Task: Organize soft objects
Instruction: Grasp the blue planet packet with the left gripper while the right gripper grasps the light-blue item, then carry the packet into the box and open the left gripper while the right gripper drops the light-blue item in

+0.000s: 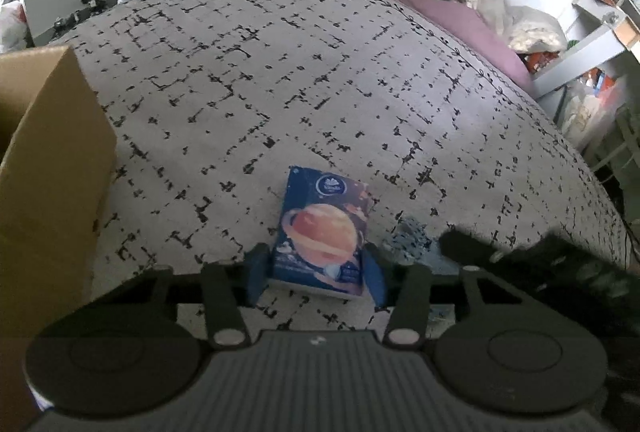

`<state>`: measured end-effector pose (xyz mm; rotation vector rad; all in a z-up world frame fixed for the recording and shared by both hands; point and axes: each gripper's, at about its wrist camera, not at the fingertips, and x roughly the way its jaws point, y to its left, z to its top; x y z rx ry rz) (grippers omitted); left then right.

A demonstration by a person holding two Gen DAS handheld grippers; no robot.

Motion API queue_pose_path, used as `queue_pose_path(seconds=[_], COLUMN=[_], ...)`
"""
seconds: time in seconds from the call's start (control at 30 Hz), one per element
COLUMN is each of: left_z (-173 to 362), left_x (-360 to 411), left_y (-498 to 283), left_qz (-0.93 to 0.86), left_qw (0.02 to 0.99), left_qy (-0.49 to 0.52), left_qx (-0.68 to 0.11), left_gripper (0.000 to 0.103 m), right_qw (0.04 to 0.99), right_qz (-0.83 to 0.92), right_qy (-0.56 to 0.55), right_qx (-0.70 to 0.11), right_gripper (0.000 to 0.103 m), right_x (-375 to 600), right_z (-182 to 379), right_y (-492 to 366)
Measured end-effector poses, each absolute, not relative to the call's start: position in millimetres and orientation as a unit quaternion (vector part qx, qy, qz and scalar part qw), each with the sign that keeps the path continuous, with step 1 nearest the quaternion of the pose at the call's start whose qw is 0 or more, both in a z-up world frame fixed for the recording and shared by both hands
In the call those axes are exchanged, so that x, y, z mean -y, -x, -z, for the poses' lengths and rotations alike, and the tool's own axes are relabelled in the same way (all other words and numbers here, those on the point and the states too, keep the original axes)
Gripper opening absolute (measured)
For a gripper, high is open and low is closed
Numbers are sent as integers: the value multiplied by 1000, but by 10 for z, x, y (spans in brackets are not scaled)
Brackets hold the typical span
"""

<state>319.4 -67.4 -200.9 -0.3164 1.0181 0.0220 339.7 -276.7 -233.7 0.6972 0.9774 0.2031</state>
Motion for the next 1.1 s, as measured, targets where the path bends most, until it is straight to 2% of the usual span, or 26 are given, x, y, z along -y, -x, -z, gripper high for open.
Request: queue_pose_path(seconds=[0.1,0.4,1.1], left_z=[1900,1555,779], left_x=[651,499,50], left_y=[-3121,-2855,-2273], left_qz=[-14,-17,-6], left_qw=[872,882,911], left_qy=[141,160,194], left_qx=[-468,-444,-364], left_gripper=[45,45,45], right_qw=[817,828,861], right_qz=[-91,-102,-115], right_qy=[-332,-336,-334], right_qx=[-463,-437,-365], right_gripper=[22,8,6], right_x=[2813,2855,2831], right_z=[2358,2159,1507], right_y=[-3368,-3108,-2566])
